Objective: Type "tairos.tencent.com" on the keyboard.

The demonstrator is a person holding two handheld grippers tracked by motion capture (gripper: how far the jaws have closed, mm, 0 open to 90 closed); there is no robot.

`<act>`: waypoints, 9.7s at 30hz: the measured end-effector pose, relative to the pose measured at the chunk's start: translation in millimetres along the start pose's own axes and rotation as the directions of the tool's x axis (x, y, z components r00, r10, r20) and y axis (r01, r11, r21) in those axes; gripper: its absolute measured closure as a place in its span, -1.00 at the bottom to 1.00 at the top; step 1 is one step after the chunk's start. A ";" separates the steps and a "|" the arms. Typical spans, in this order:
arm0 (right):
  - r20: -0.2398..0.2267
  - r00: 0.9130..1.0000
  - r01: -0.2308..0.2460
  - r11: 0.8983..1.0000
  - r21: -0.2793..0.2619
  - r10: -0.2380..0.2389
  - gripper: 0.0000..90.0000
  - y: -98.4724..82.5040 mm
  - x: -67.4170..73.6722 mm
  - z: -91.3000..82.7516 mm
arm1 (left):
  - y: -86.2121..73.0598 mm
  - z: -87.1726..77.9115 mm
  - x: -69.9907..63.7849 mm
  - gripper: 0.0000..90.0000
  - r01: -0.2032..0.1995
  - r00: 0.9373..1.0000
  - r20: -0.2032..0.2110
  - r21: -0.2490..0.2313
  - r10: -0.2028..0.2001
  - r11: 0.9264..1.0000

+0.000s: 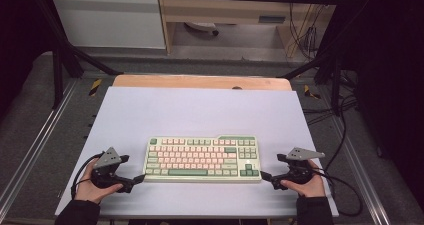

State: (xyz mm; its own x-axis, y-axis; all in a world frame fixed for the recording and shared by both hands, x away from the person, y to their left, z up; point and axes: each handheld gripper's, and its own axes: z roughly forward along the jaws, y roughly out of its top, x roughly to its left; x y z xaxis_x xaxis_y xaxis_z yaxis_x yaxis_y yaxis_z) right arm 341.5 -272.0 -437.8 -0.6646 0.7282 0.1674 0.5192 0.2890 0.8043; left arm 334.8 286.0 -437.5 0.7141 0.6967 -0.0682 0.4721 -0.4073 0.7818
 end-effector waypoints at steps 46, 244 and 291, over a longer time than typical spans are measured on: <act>-0.007 1.000 0.008 1.000 0.021 -0.007 -0.96 0.6 2.2 2.5 | 50.0 19.5 -30.8 0.09 -0.009 1.000 0.015 -0.010 0.010 1.000; -0.134 0.983 0.133 0.991 0.024 -0.129 0.55 62.1 77.5 51.1 | 54.0 39.7 -30.2 1.00 0.015 0.999 -0.036 -0.006 -0.015 1.000; -0.064 0.993 0.108 0.989 0.101 -0.102 1.00 89.9 113.7 151.3 | 54.9 39.7 -30.9 1.00 0.010 0.999 -0.034 -0.009 -0.010 1.000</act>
State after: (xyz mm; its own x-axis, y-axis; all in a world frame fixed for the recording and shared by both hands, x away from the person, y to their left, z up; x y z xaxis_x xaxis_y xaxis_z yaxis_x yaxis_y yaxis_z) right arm 393.9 -69.2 -432.8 -0.7472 0.6535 0.1212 0.4962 0.4271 0.7559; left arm 359.2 218.6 -417.1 0.6915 0.7202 -0.0550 0.4745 -0.3956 0.7864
